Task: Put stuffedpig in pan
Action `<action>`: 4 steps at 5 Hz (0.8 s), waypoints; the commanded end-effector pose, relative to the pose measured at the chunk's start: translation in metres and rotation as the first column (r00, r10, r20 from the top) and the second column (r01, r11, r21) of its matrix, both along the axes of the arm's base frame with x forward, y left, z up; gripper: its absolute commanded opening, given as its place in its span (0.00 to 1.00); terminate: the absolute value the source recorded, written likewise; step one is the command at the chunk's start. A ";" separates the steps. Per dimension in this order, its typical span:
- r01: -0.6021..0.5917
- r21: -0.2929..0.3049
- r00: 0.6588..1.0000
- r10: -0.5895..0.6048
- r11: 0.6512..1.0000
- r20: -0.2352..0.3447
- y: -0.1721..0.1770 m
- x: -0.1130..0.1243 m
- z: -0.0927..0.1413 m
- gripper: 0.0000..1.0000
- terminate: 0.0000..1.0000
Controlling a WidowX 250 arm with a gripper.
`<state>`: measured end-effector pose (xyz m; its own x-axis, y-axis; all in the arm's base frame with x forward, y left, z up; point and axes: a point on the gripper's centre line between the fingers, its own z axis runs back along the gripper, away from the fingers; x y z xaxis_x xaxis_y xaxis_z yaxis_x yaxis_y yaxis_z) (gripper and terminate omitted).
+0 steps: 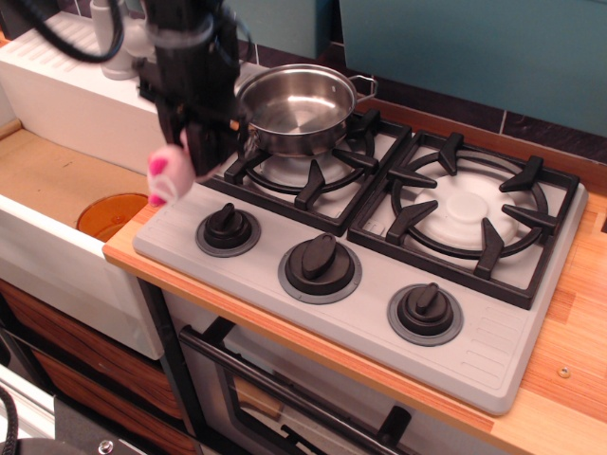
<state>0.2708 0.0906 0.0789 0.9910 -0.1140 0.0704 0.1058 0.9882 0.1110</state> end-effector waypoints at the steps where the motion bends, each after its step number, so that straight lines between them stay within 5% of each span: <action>1: 0.002 0.047 0.999 -0.004 0.999 0.036 -0.017 0.038 0.074 0.00 0.00; 4: 0.043 0.028 0.997 -0.044 0.999 0.060 -0.047 0.100 0.072 0.00 0.00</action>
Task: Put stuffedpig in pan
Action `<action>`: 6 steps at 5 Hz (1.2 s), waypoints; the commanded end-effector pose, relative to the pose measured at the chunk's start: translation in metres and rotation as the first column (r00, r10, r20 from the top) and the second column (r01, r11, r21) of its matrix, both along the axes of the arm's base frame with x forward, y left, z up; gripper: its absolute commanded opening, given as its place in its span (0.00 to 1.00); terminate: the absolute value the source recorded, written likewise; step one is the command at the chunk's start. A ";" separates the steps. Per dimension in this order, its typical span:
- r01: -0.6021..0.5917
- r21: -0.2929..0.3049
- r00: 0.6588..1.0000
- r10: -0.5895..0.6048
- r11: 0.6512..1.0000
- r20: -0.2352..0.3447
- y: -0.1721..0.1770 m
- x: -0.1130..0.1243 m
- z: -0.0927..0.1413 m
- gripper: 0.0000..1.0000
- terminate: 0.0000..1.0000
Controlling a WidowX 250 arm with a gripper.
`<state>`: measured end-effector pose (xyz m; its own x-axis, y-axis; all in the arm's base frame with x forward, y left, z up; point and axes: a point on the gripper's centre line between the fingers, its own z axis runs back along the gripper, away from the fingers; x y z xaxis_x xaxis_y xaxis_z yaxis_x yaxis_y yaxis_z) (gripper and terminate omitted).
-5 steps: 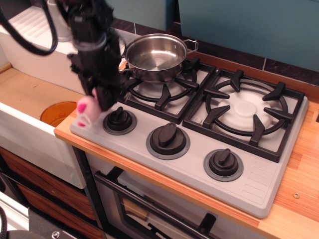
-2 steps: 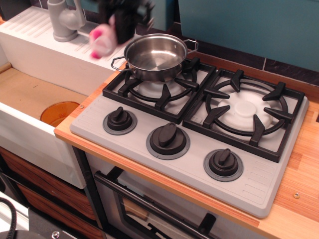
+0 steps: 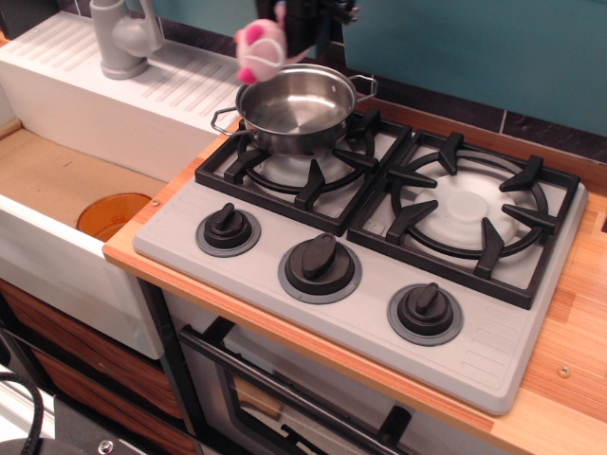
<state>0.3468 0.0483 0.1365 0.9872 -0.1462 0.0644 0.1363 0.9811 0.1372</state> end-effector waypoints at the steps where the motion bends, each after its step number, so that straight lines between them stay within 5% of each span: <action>1: 0.034 -0.012 0.997 -0.033 0.999 0.072 -0.008 0.036 0.007 0.00 0.00; 2: 0.057 -0.018 0.997 -0.056 0.998 0.060 -0.006 0.042 0.011 1.00 0.00; 6: 0.080 -0.004 0.993 -0.080 0.997 0.091 -0.009 0.055 0.027 1.00 0.00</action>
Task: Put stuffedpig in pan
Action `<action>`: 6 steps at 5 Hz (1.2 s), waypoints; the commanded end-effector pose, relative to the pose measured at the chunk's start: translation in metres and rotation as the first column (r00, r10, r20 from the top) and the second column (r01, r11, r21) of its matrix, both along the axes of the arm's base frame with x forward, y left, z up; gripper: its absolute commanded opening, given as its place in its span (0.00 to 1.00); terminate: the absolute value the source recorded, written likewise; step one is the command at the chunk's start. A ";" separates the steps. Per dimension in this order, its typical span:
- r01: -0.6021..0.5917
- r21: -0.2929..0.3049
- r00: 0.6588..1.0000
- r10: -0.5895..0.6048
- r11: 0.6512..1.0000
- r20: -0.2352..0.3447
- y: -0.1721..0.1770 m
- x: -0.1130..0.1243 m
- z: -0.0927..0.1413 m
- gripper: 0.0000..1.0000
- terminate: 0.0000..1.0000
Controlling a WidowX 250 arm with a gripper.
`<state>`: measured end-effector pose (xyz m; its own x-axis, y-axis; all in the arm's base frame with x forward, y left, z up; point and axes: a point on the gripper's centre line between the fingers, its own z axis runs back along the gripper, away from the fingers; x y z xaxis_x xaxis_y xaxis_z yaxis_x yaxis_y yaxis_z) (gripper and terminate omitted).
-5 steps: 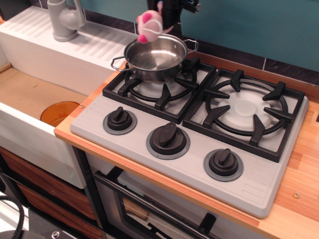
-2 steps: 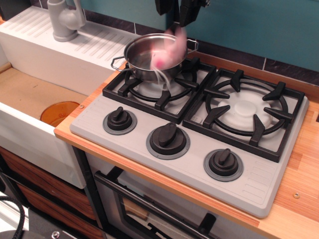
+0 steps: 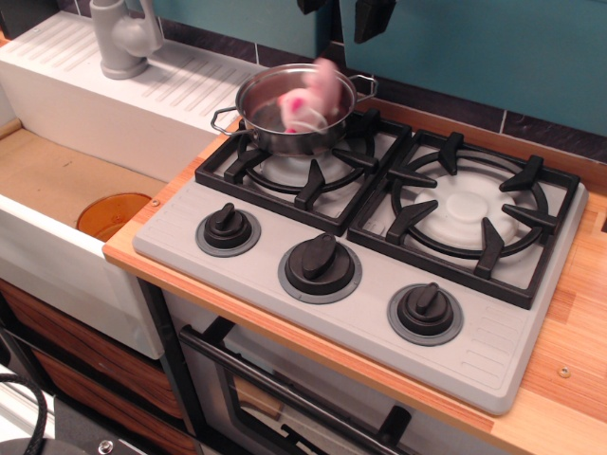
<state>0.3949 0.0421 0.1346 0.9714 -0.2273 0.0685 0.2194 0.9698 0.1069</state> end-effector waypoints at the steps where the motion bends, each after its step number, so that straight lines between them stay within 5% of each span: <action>1: -0.016 0.053 0.994 0.010 0.998 0.105 -0.010 0.003 0.033 1.00 0.00; 5: -0.051 0.062 0.997 0.048 0.997 0.060 -0.029 -0.014 0.039 1.00 0.00; 6: -0.035 0.066 0.997 0.030 0.997 0.075 -0.030 -0.013 0.035 1.00 1.00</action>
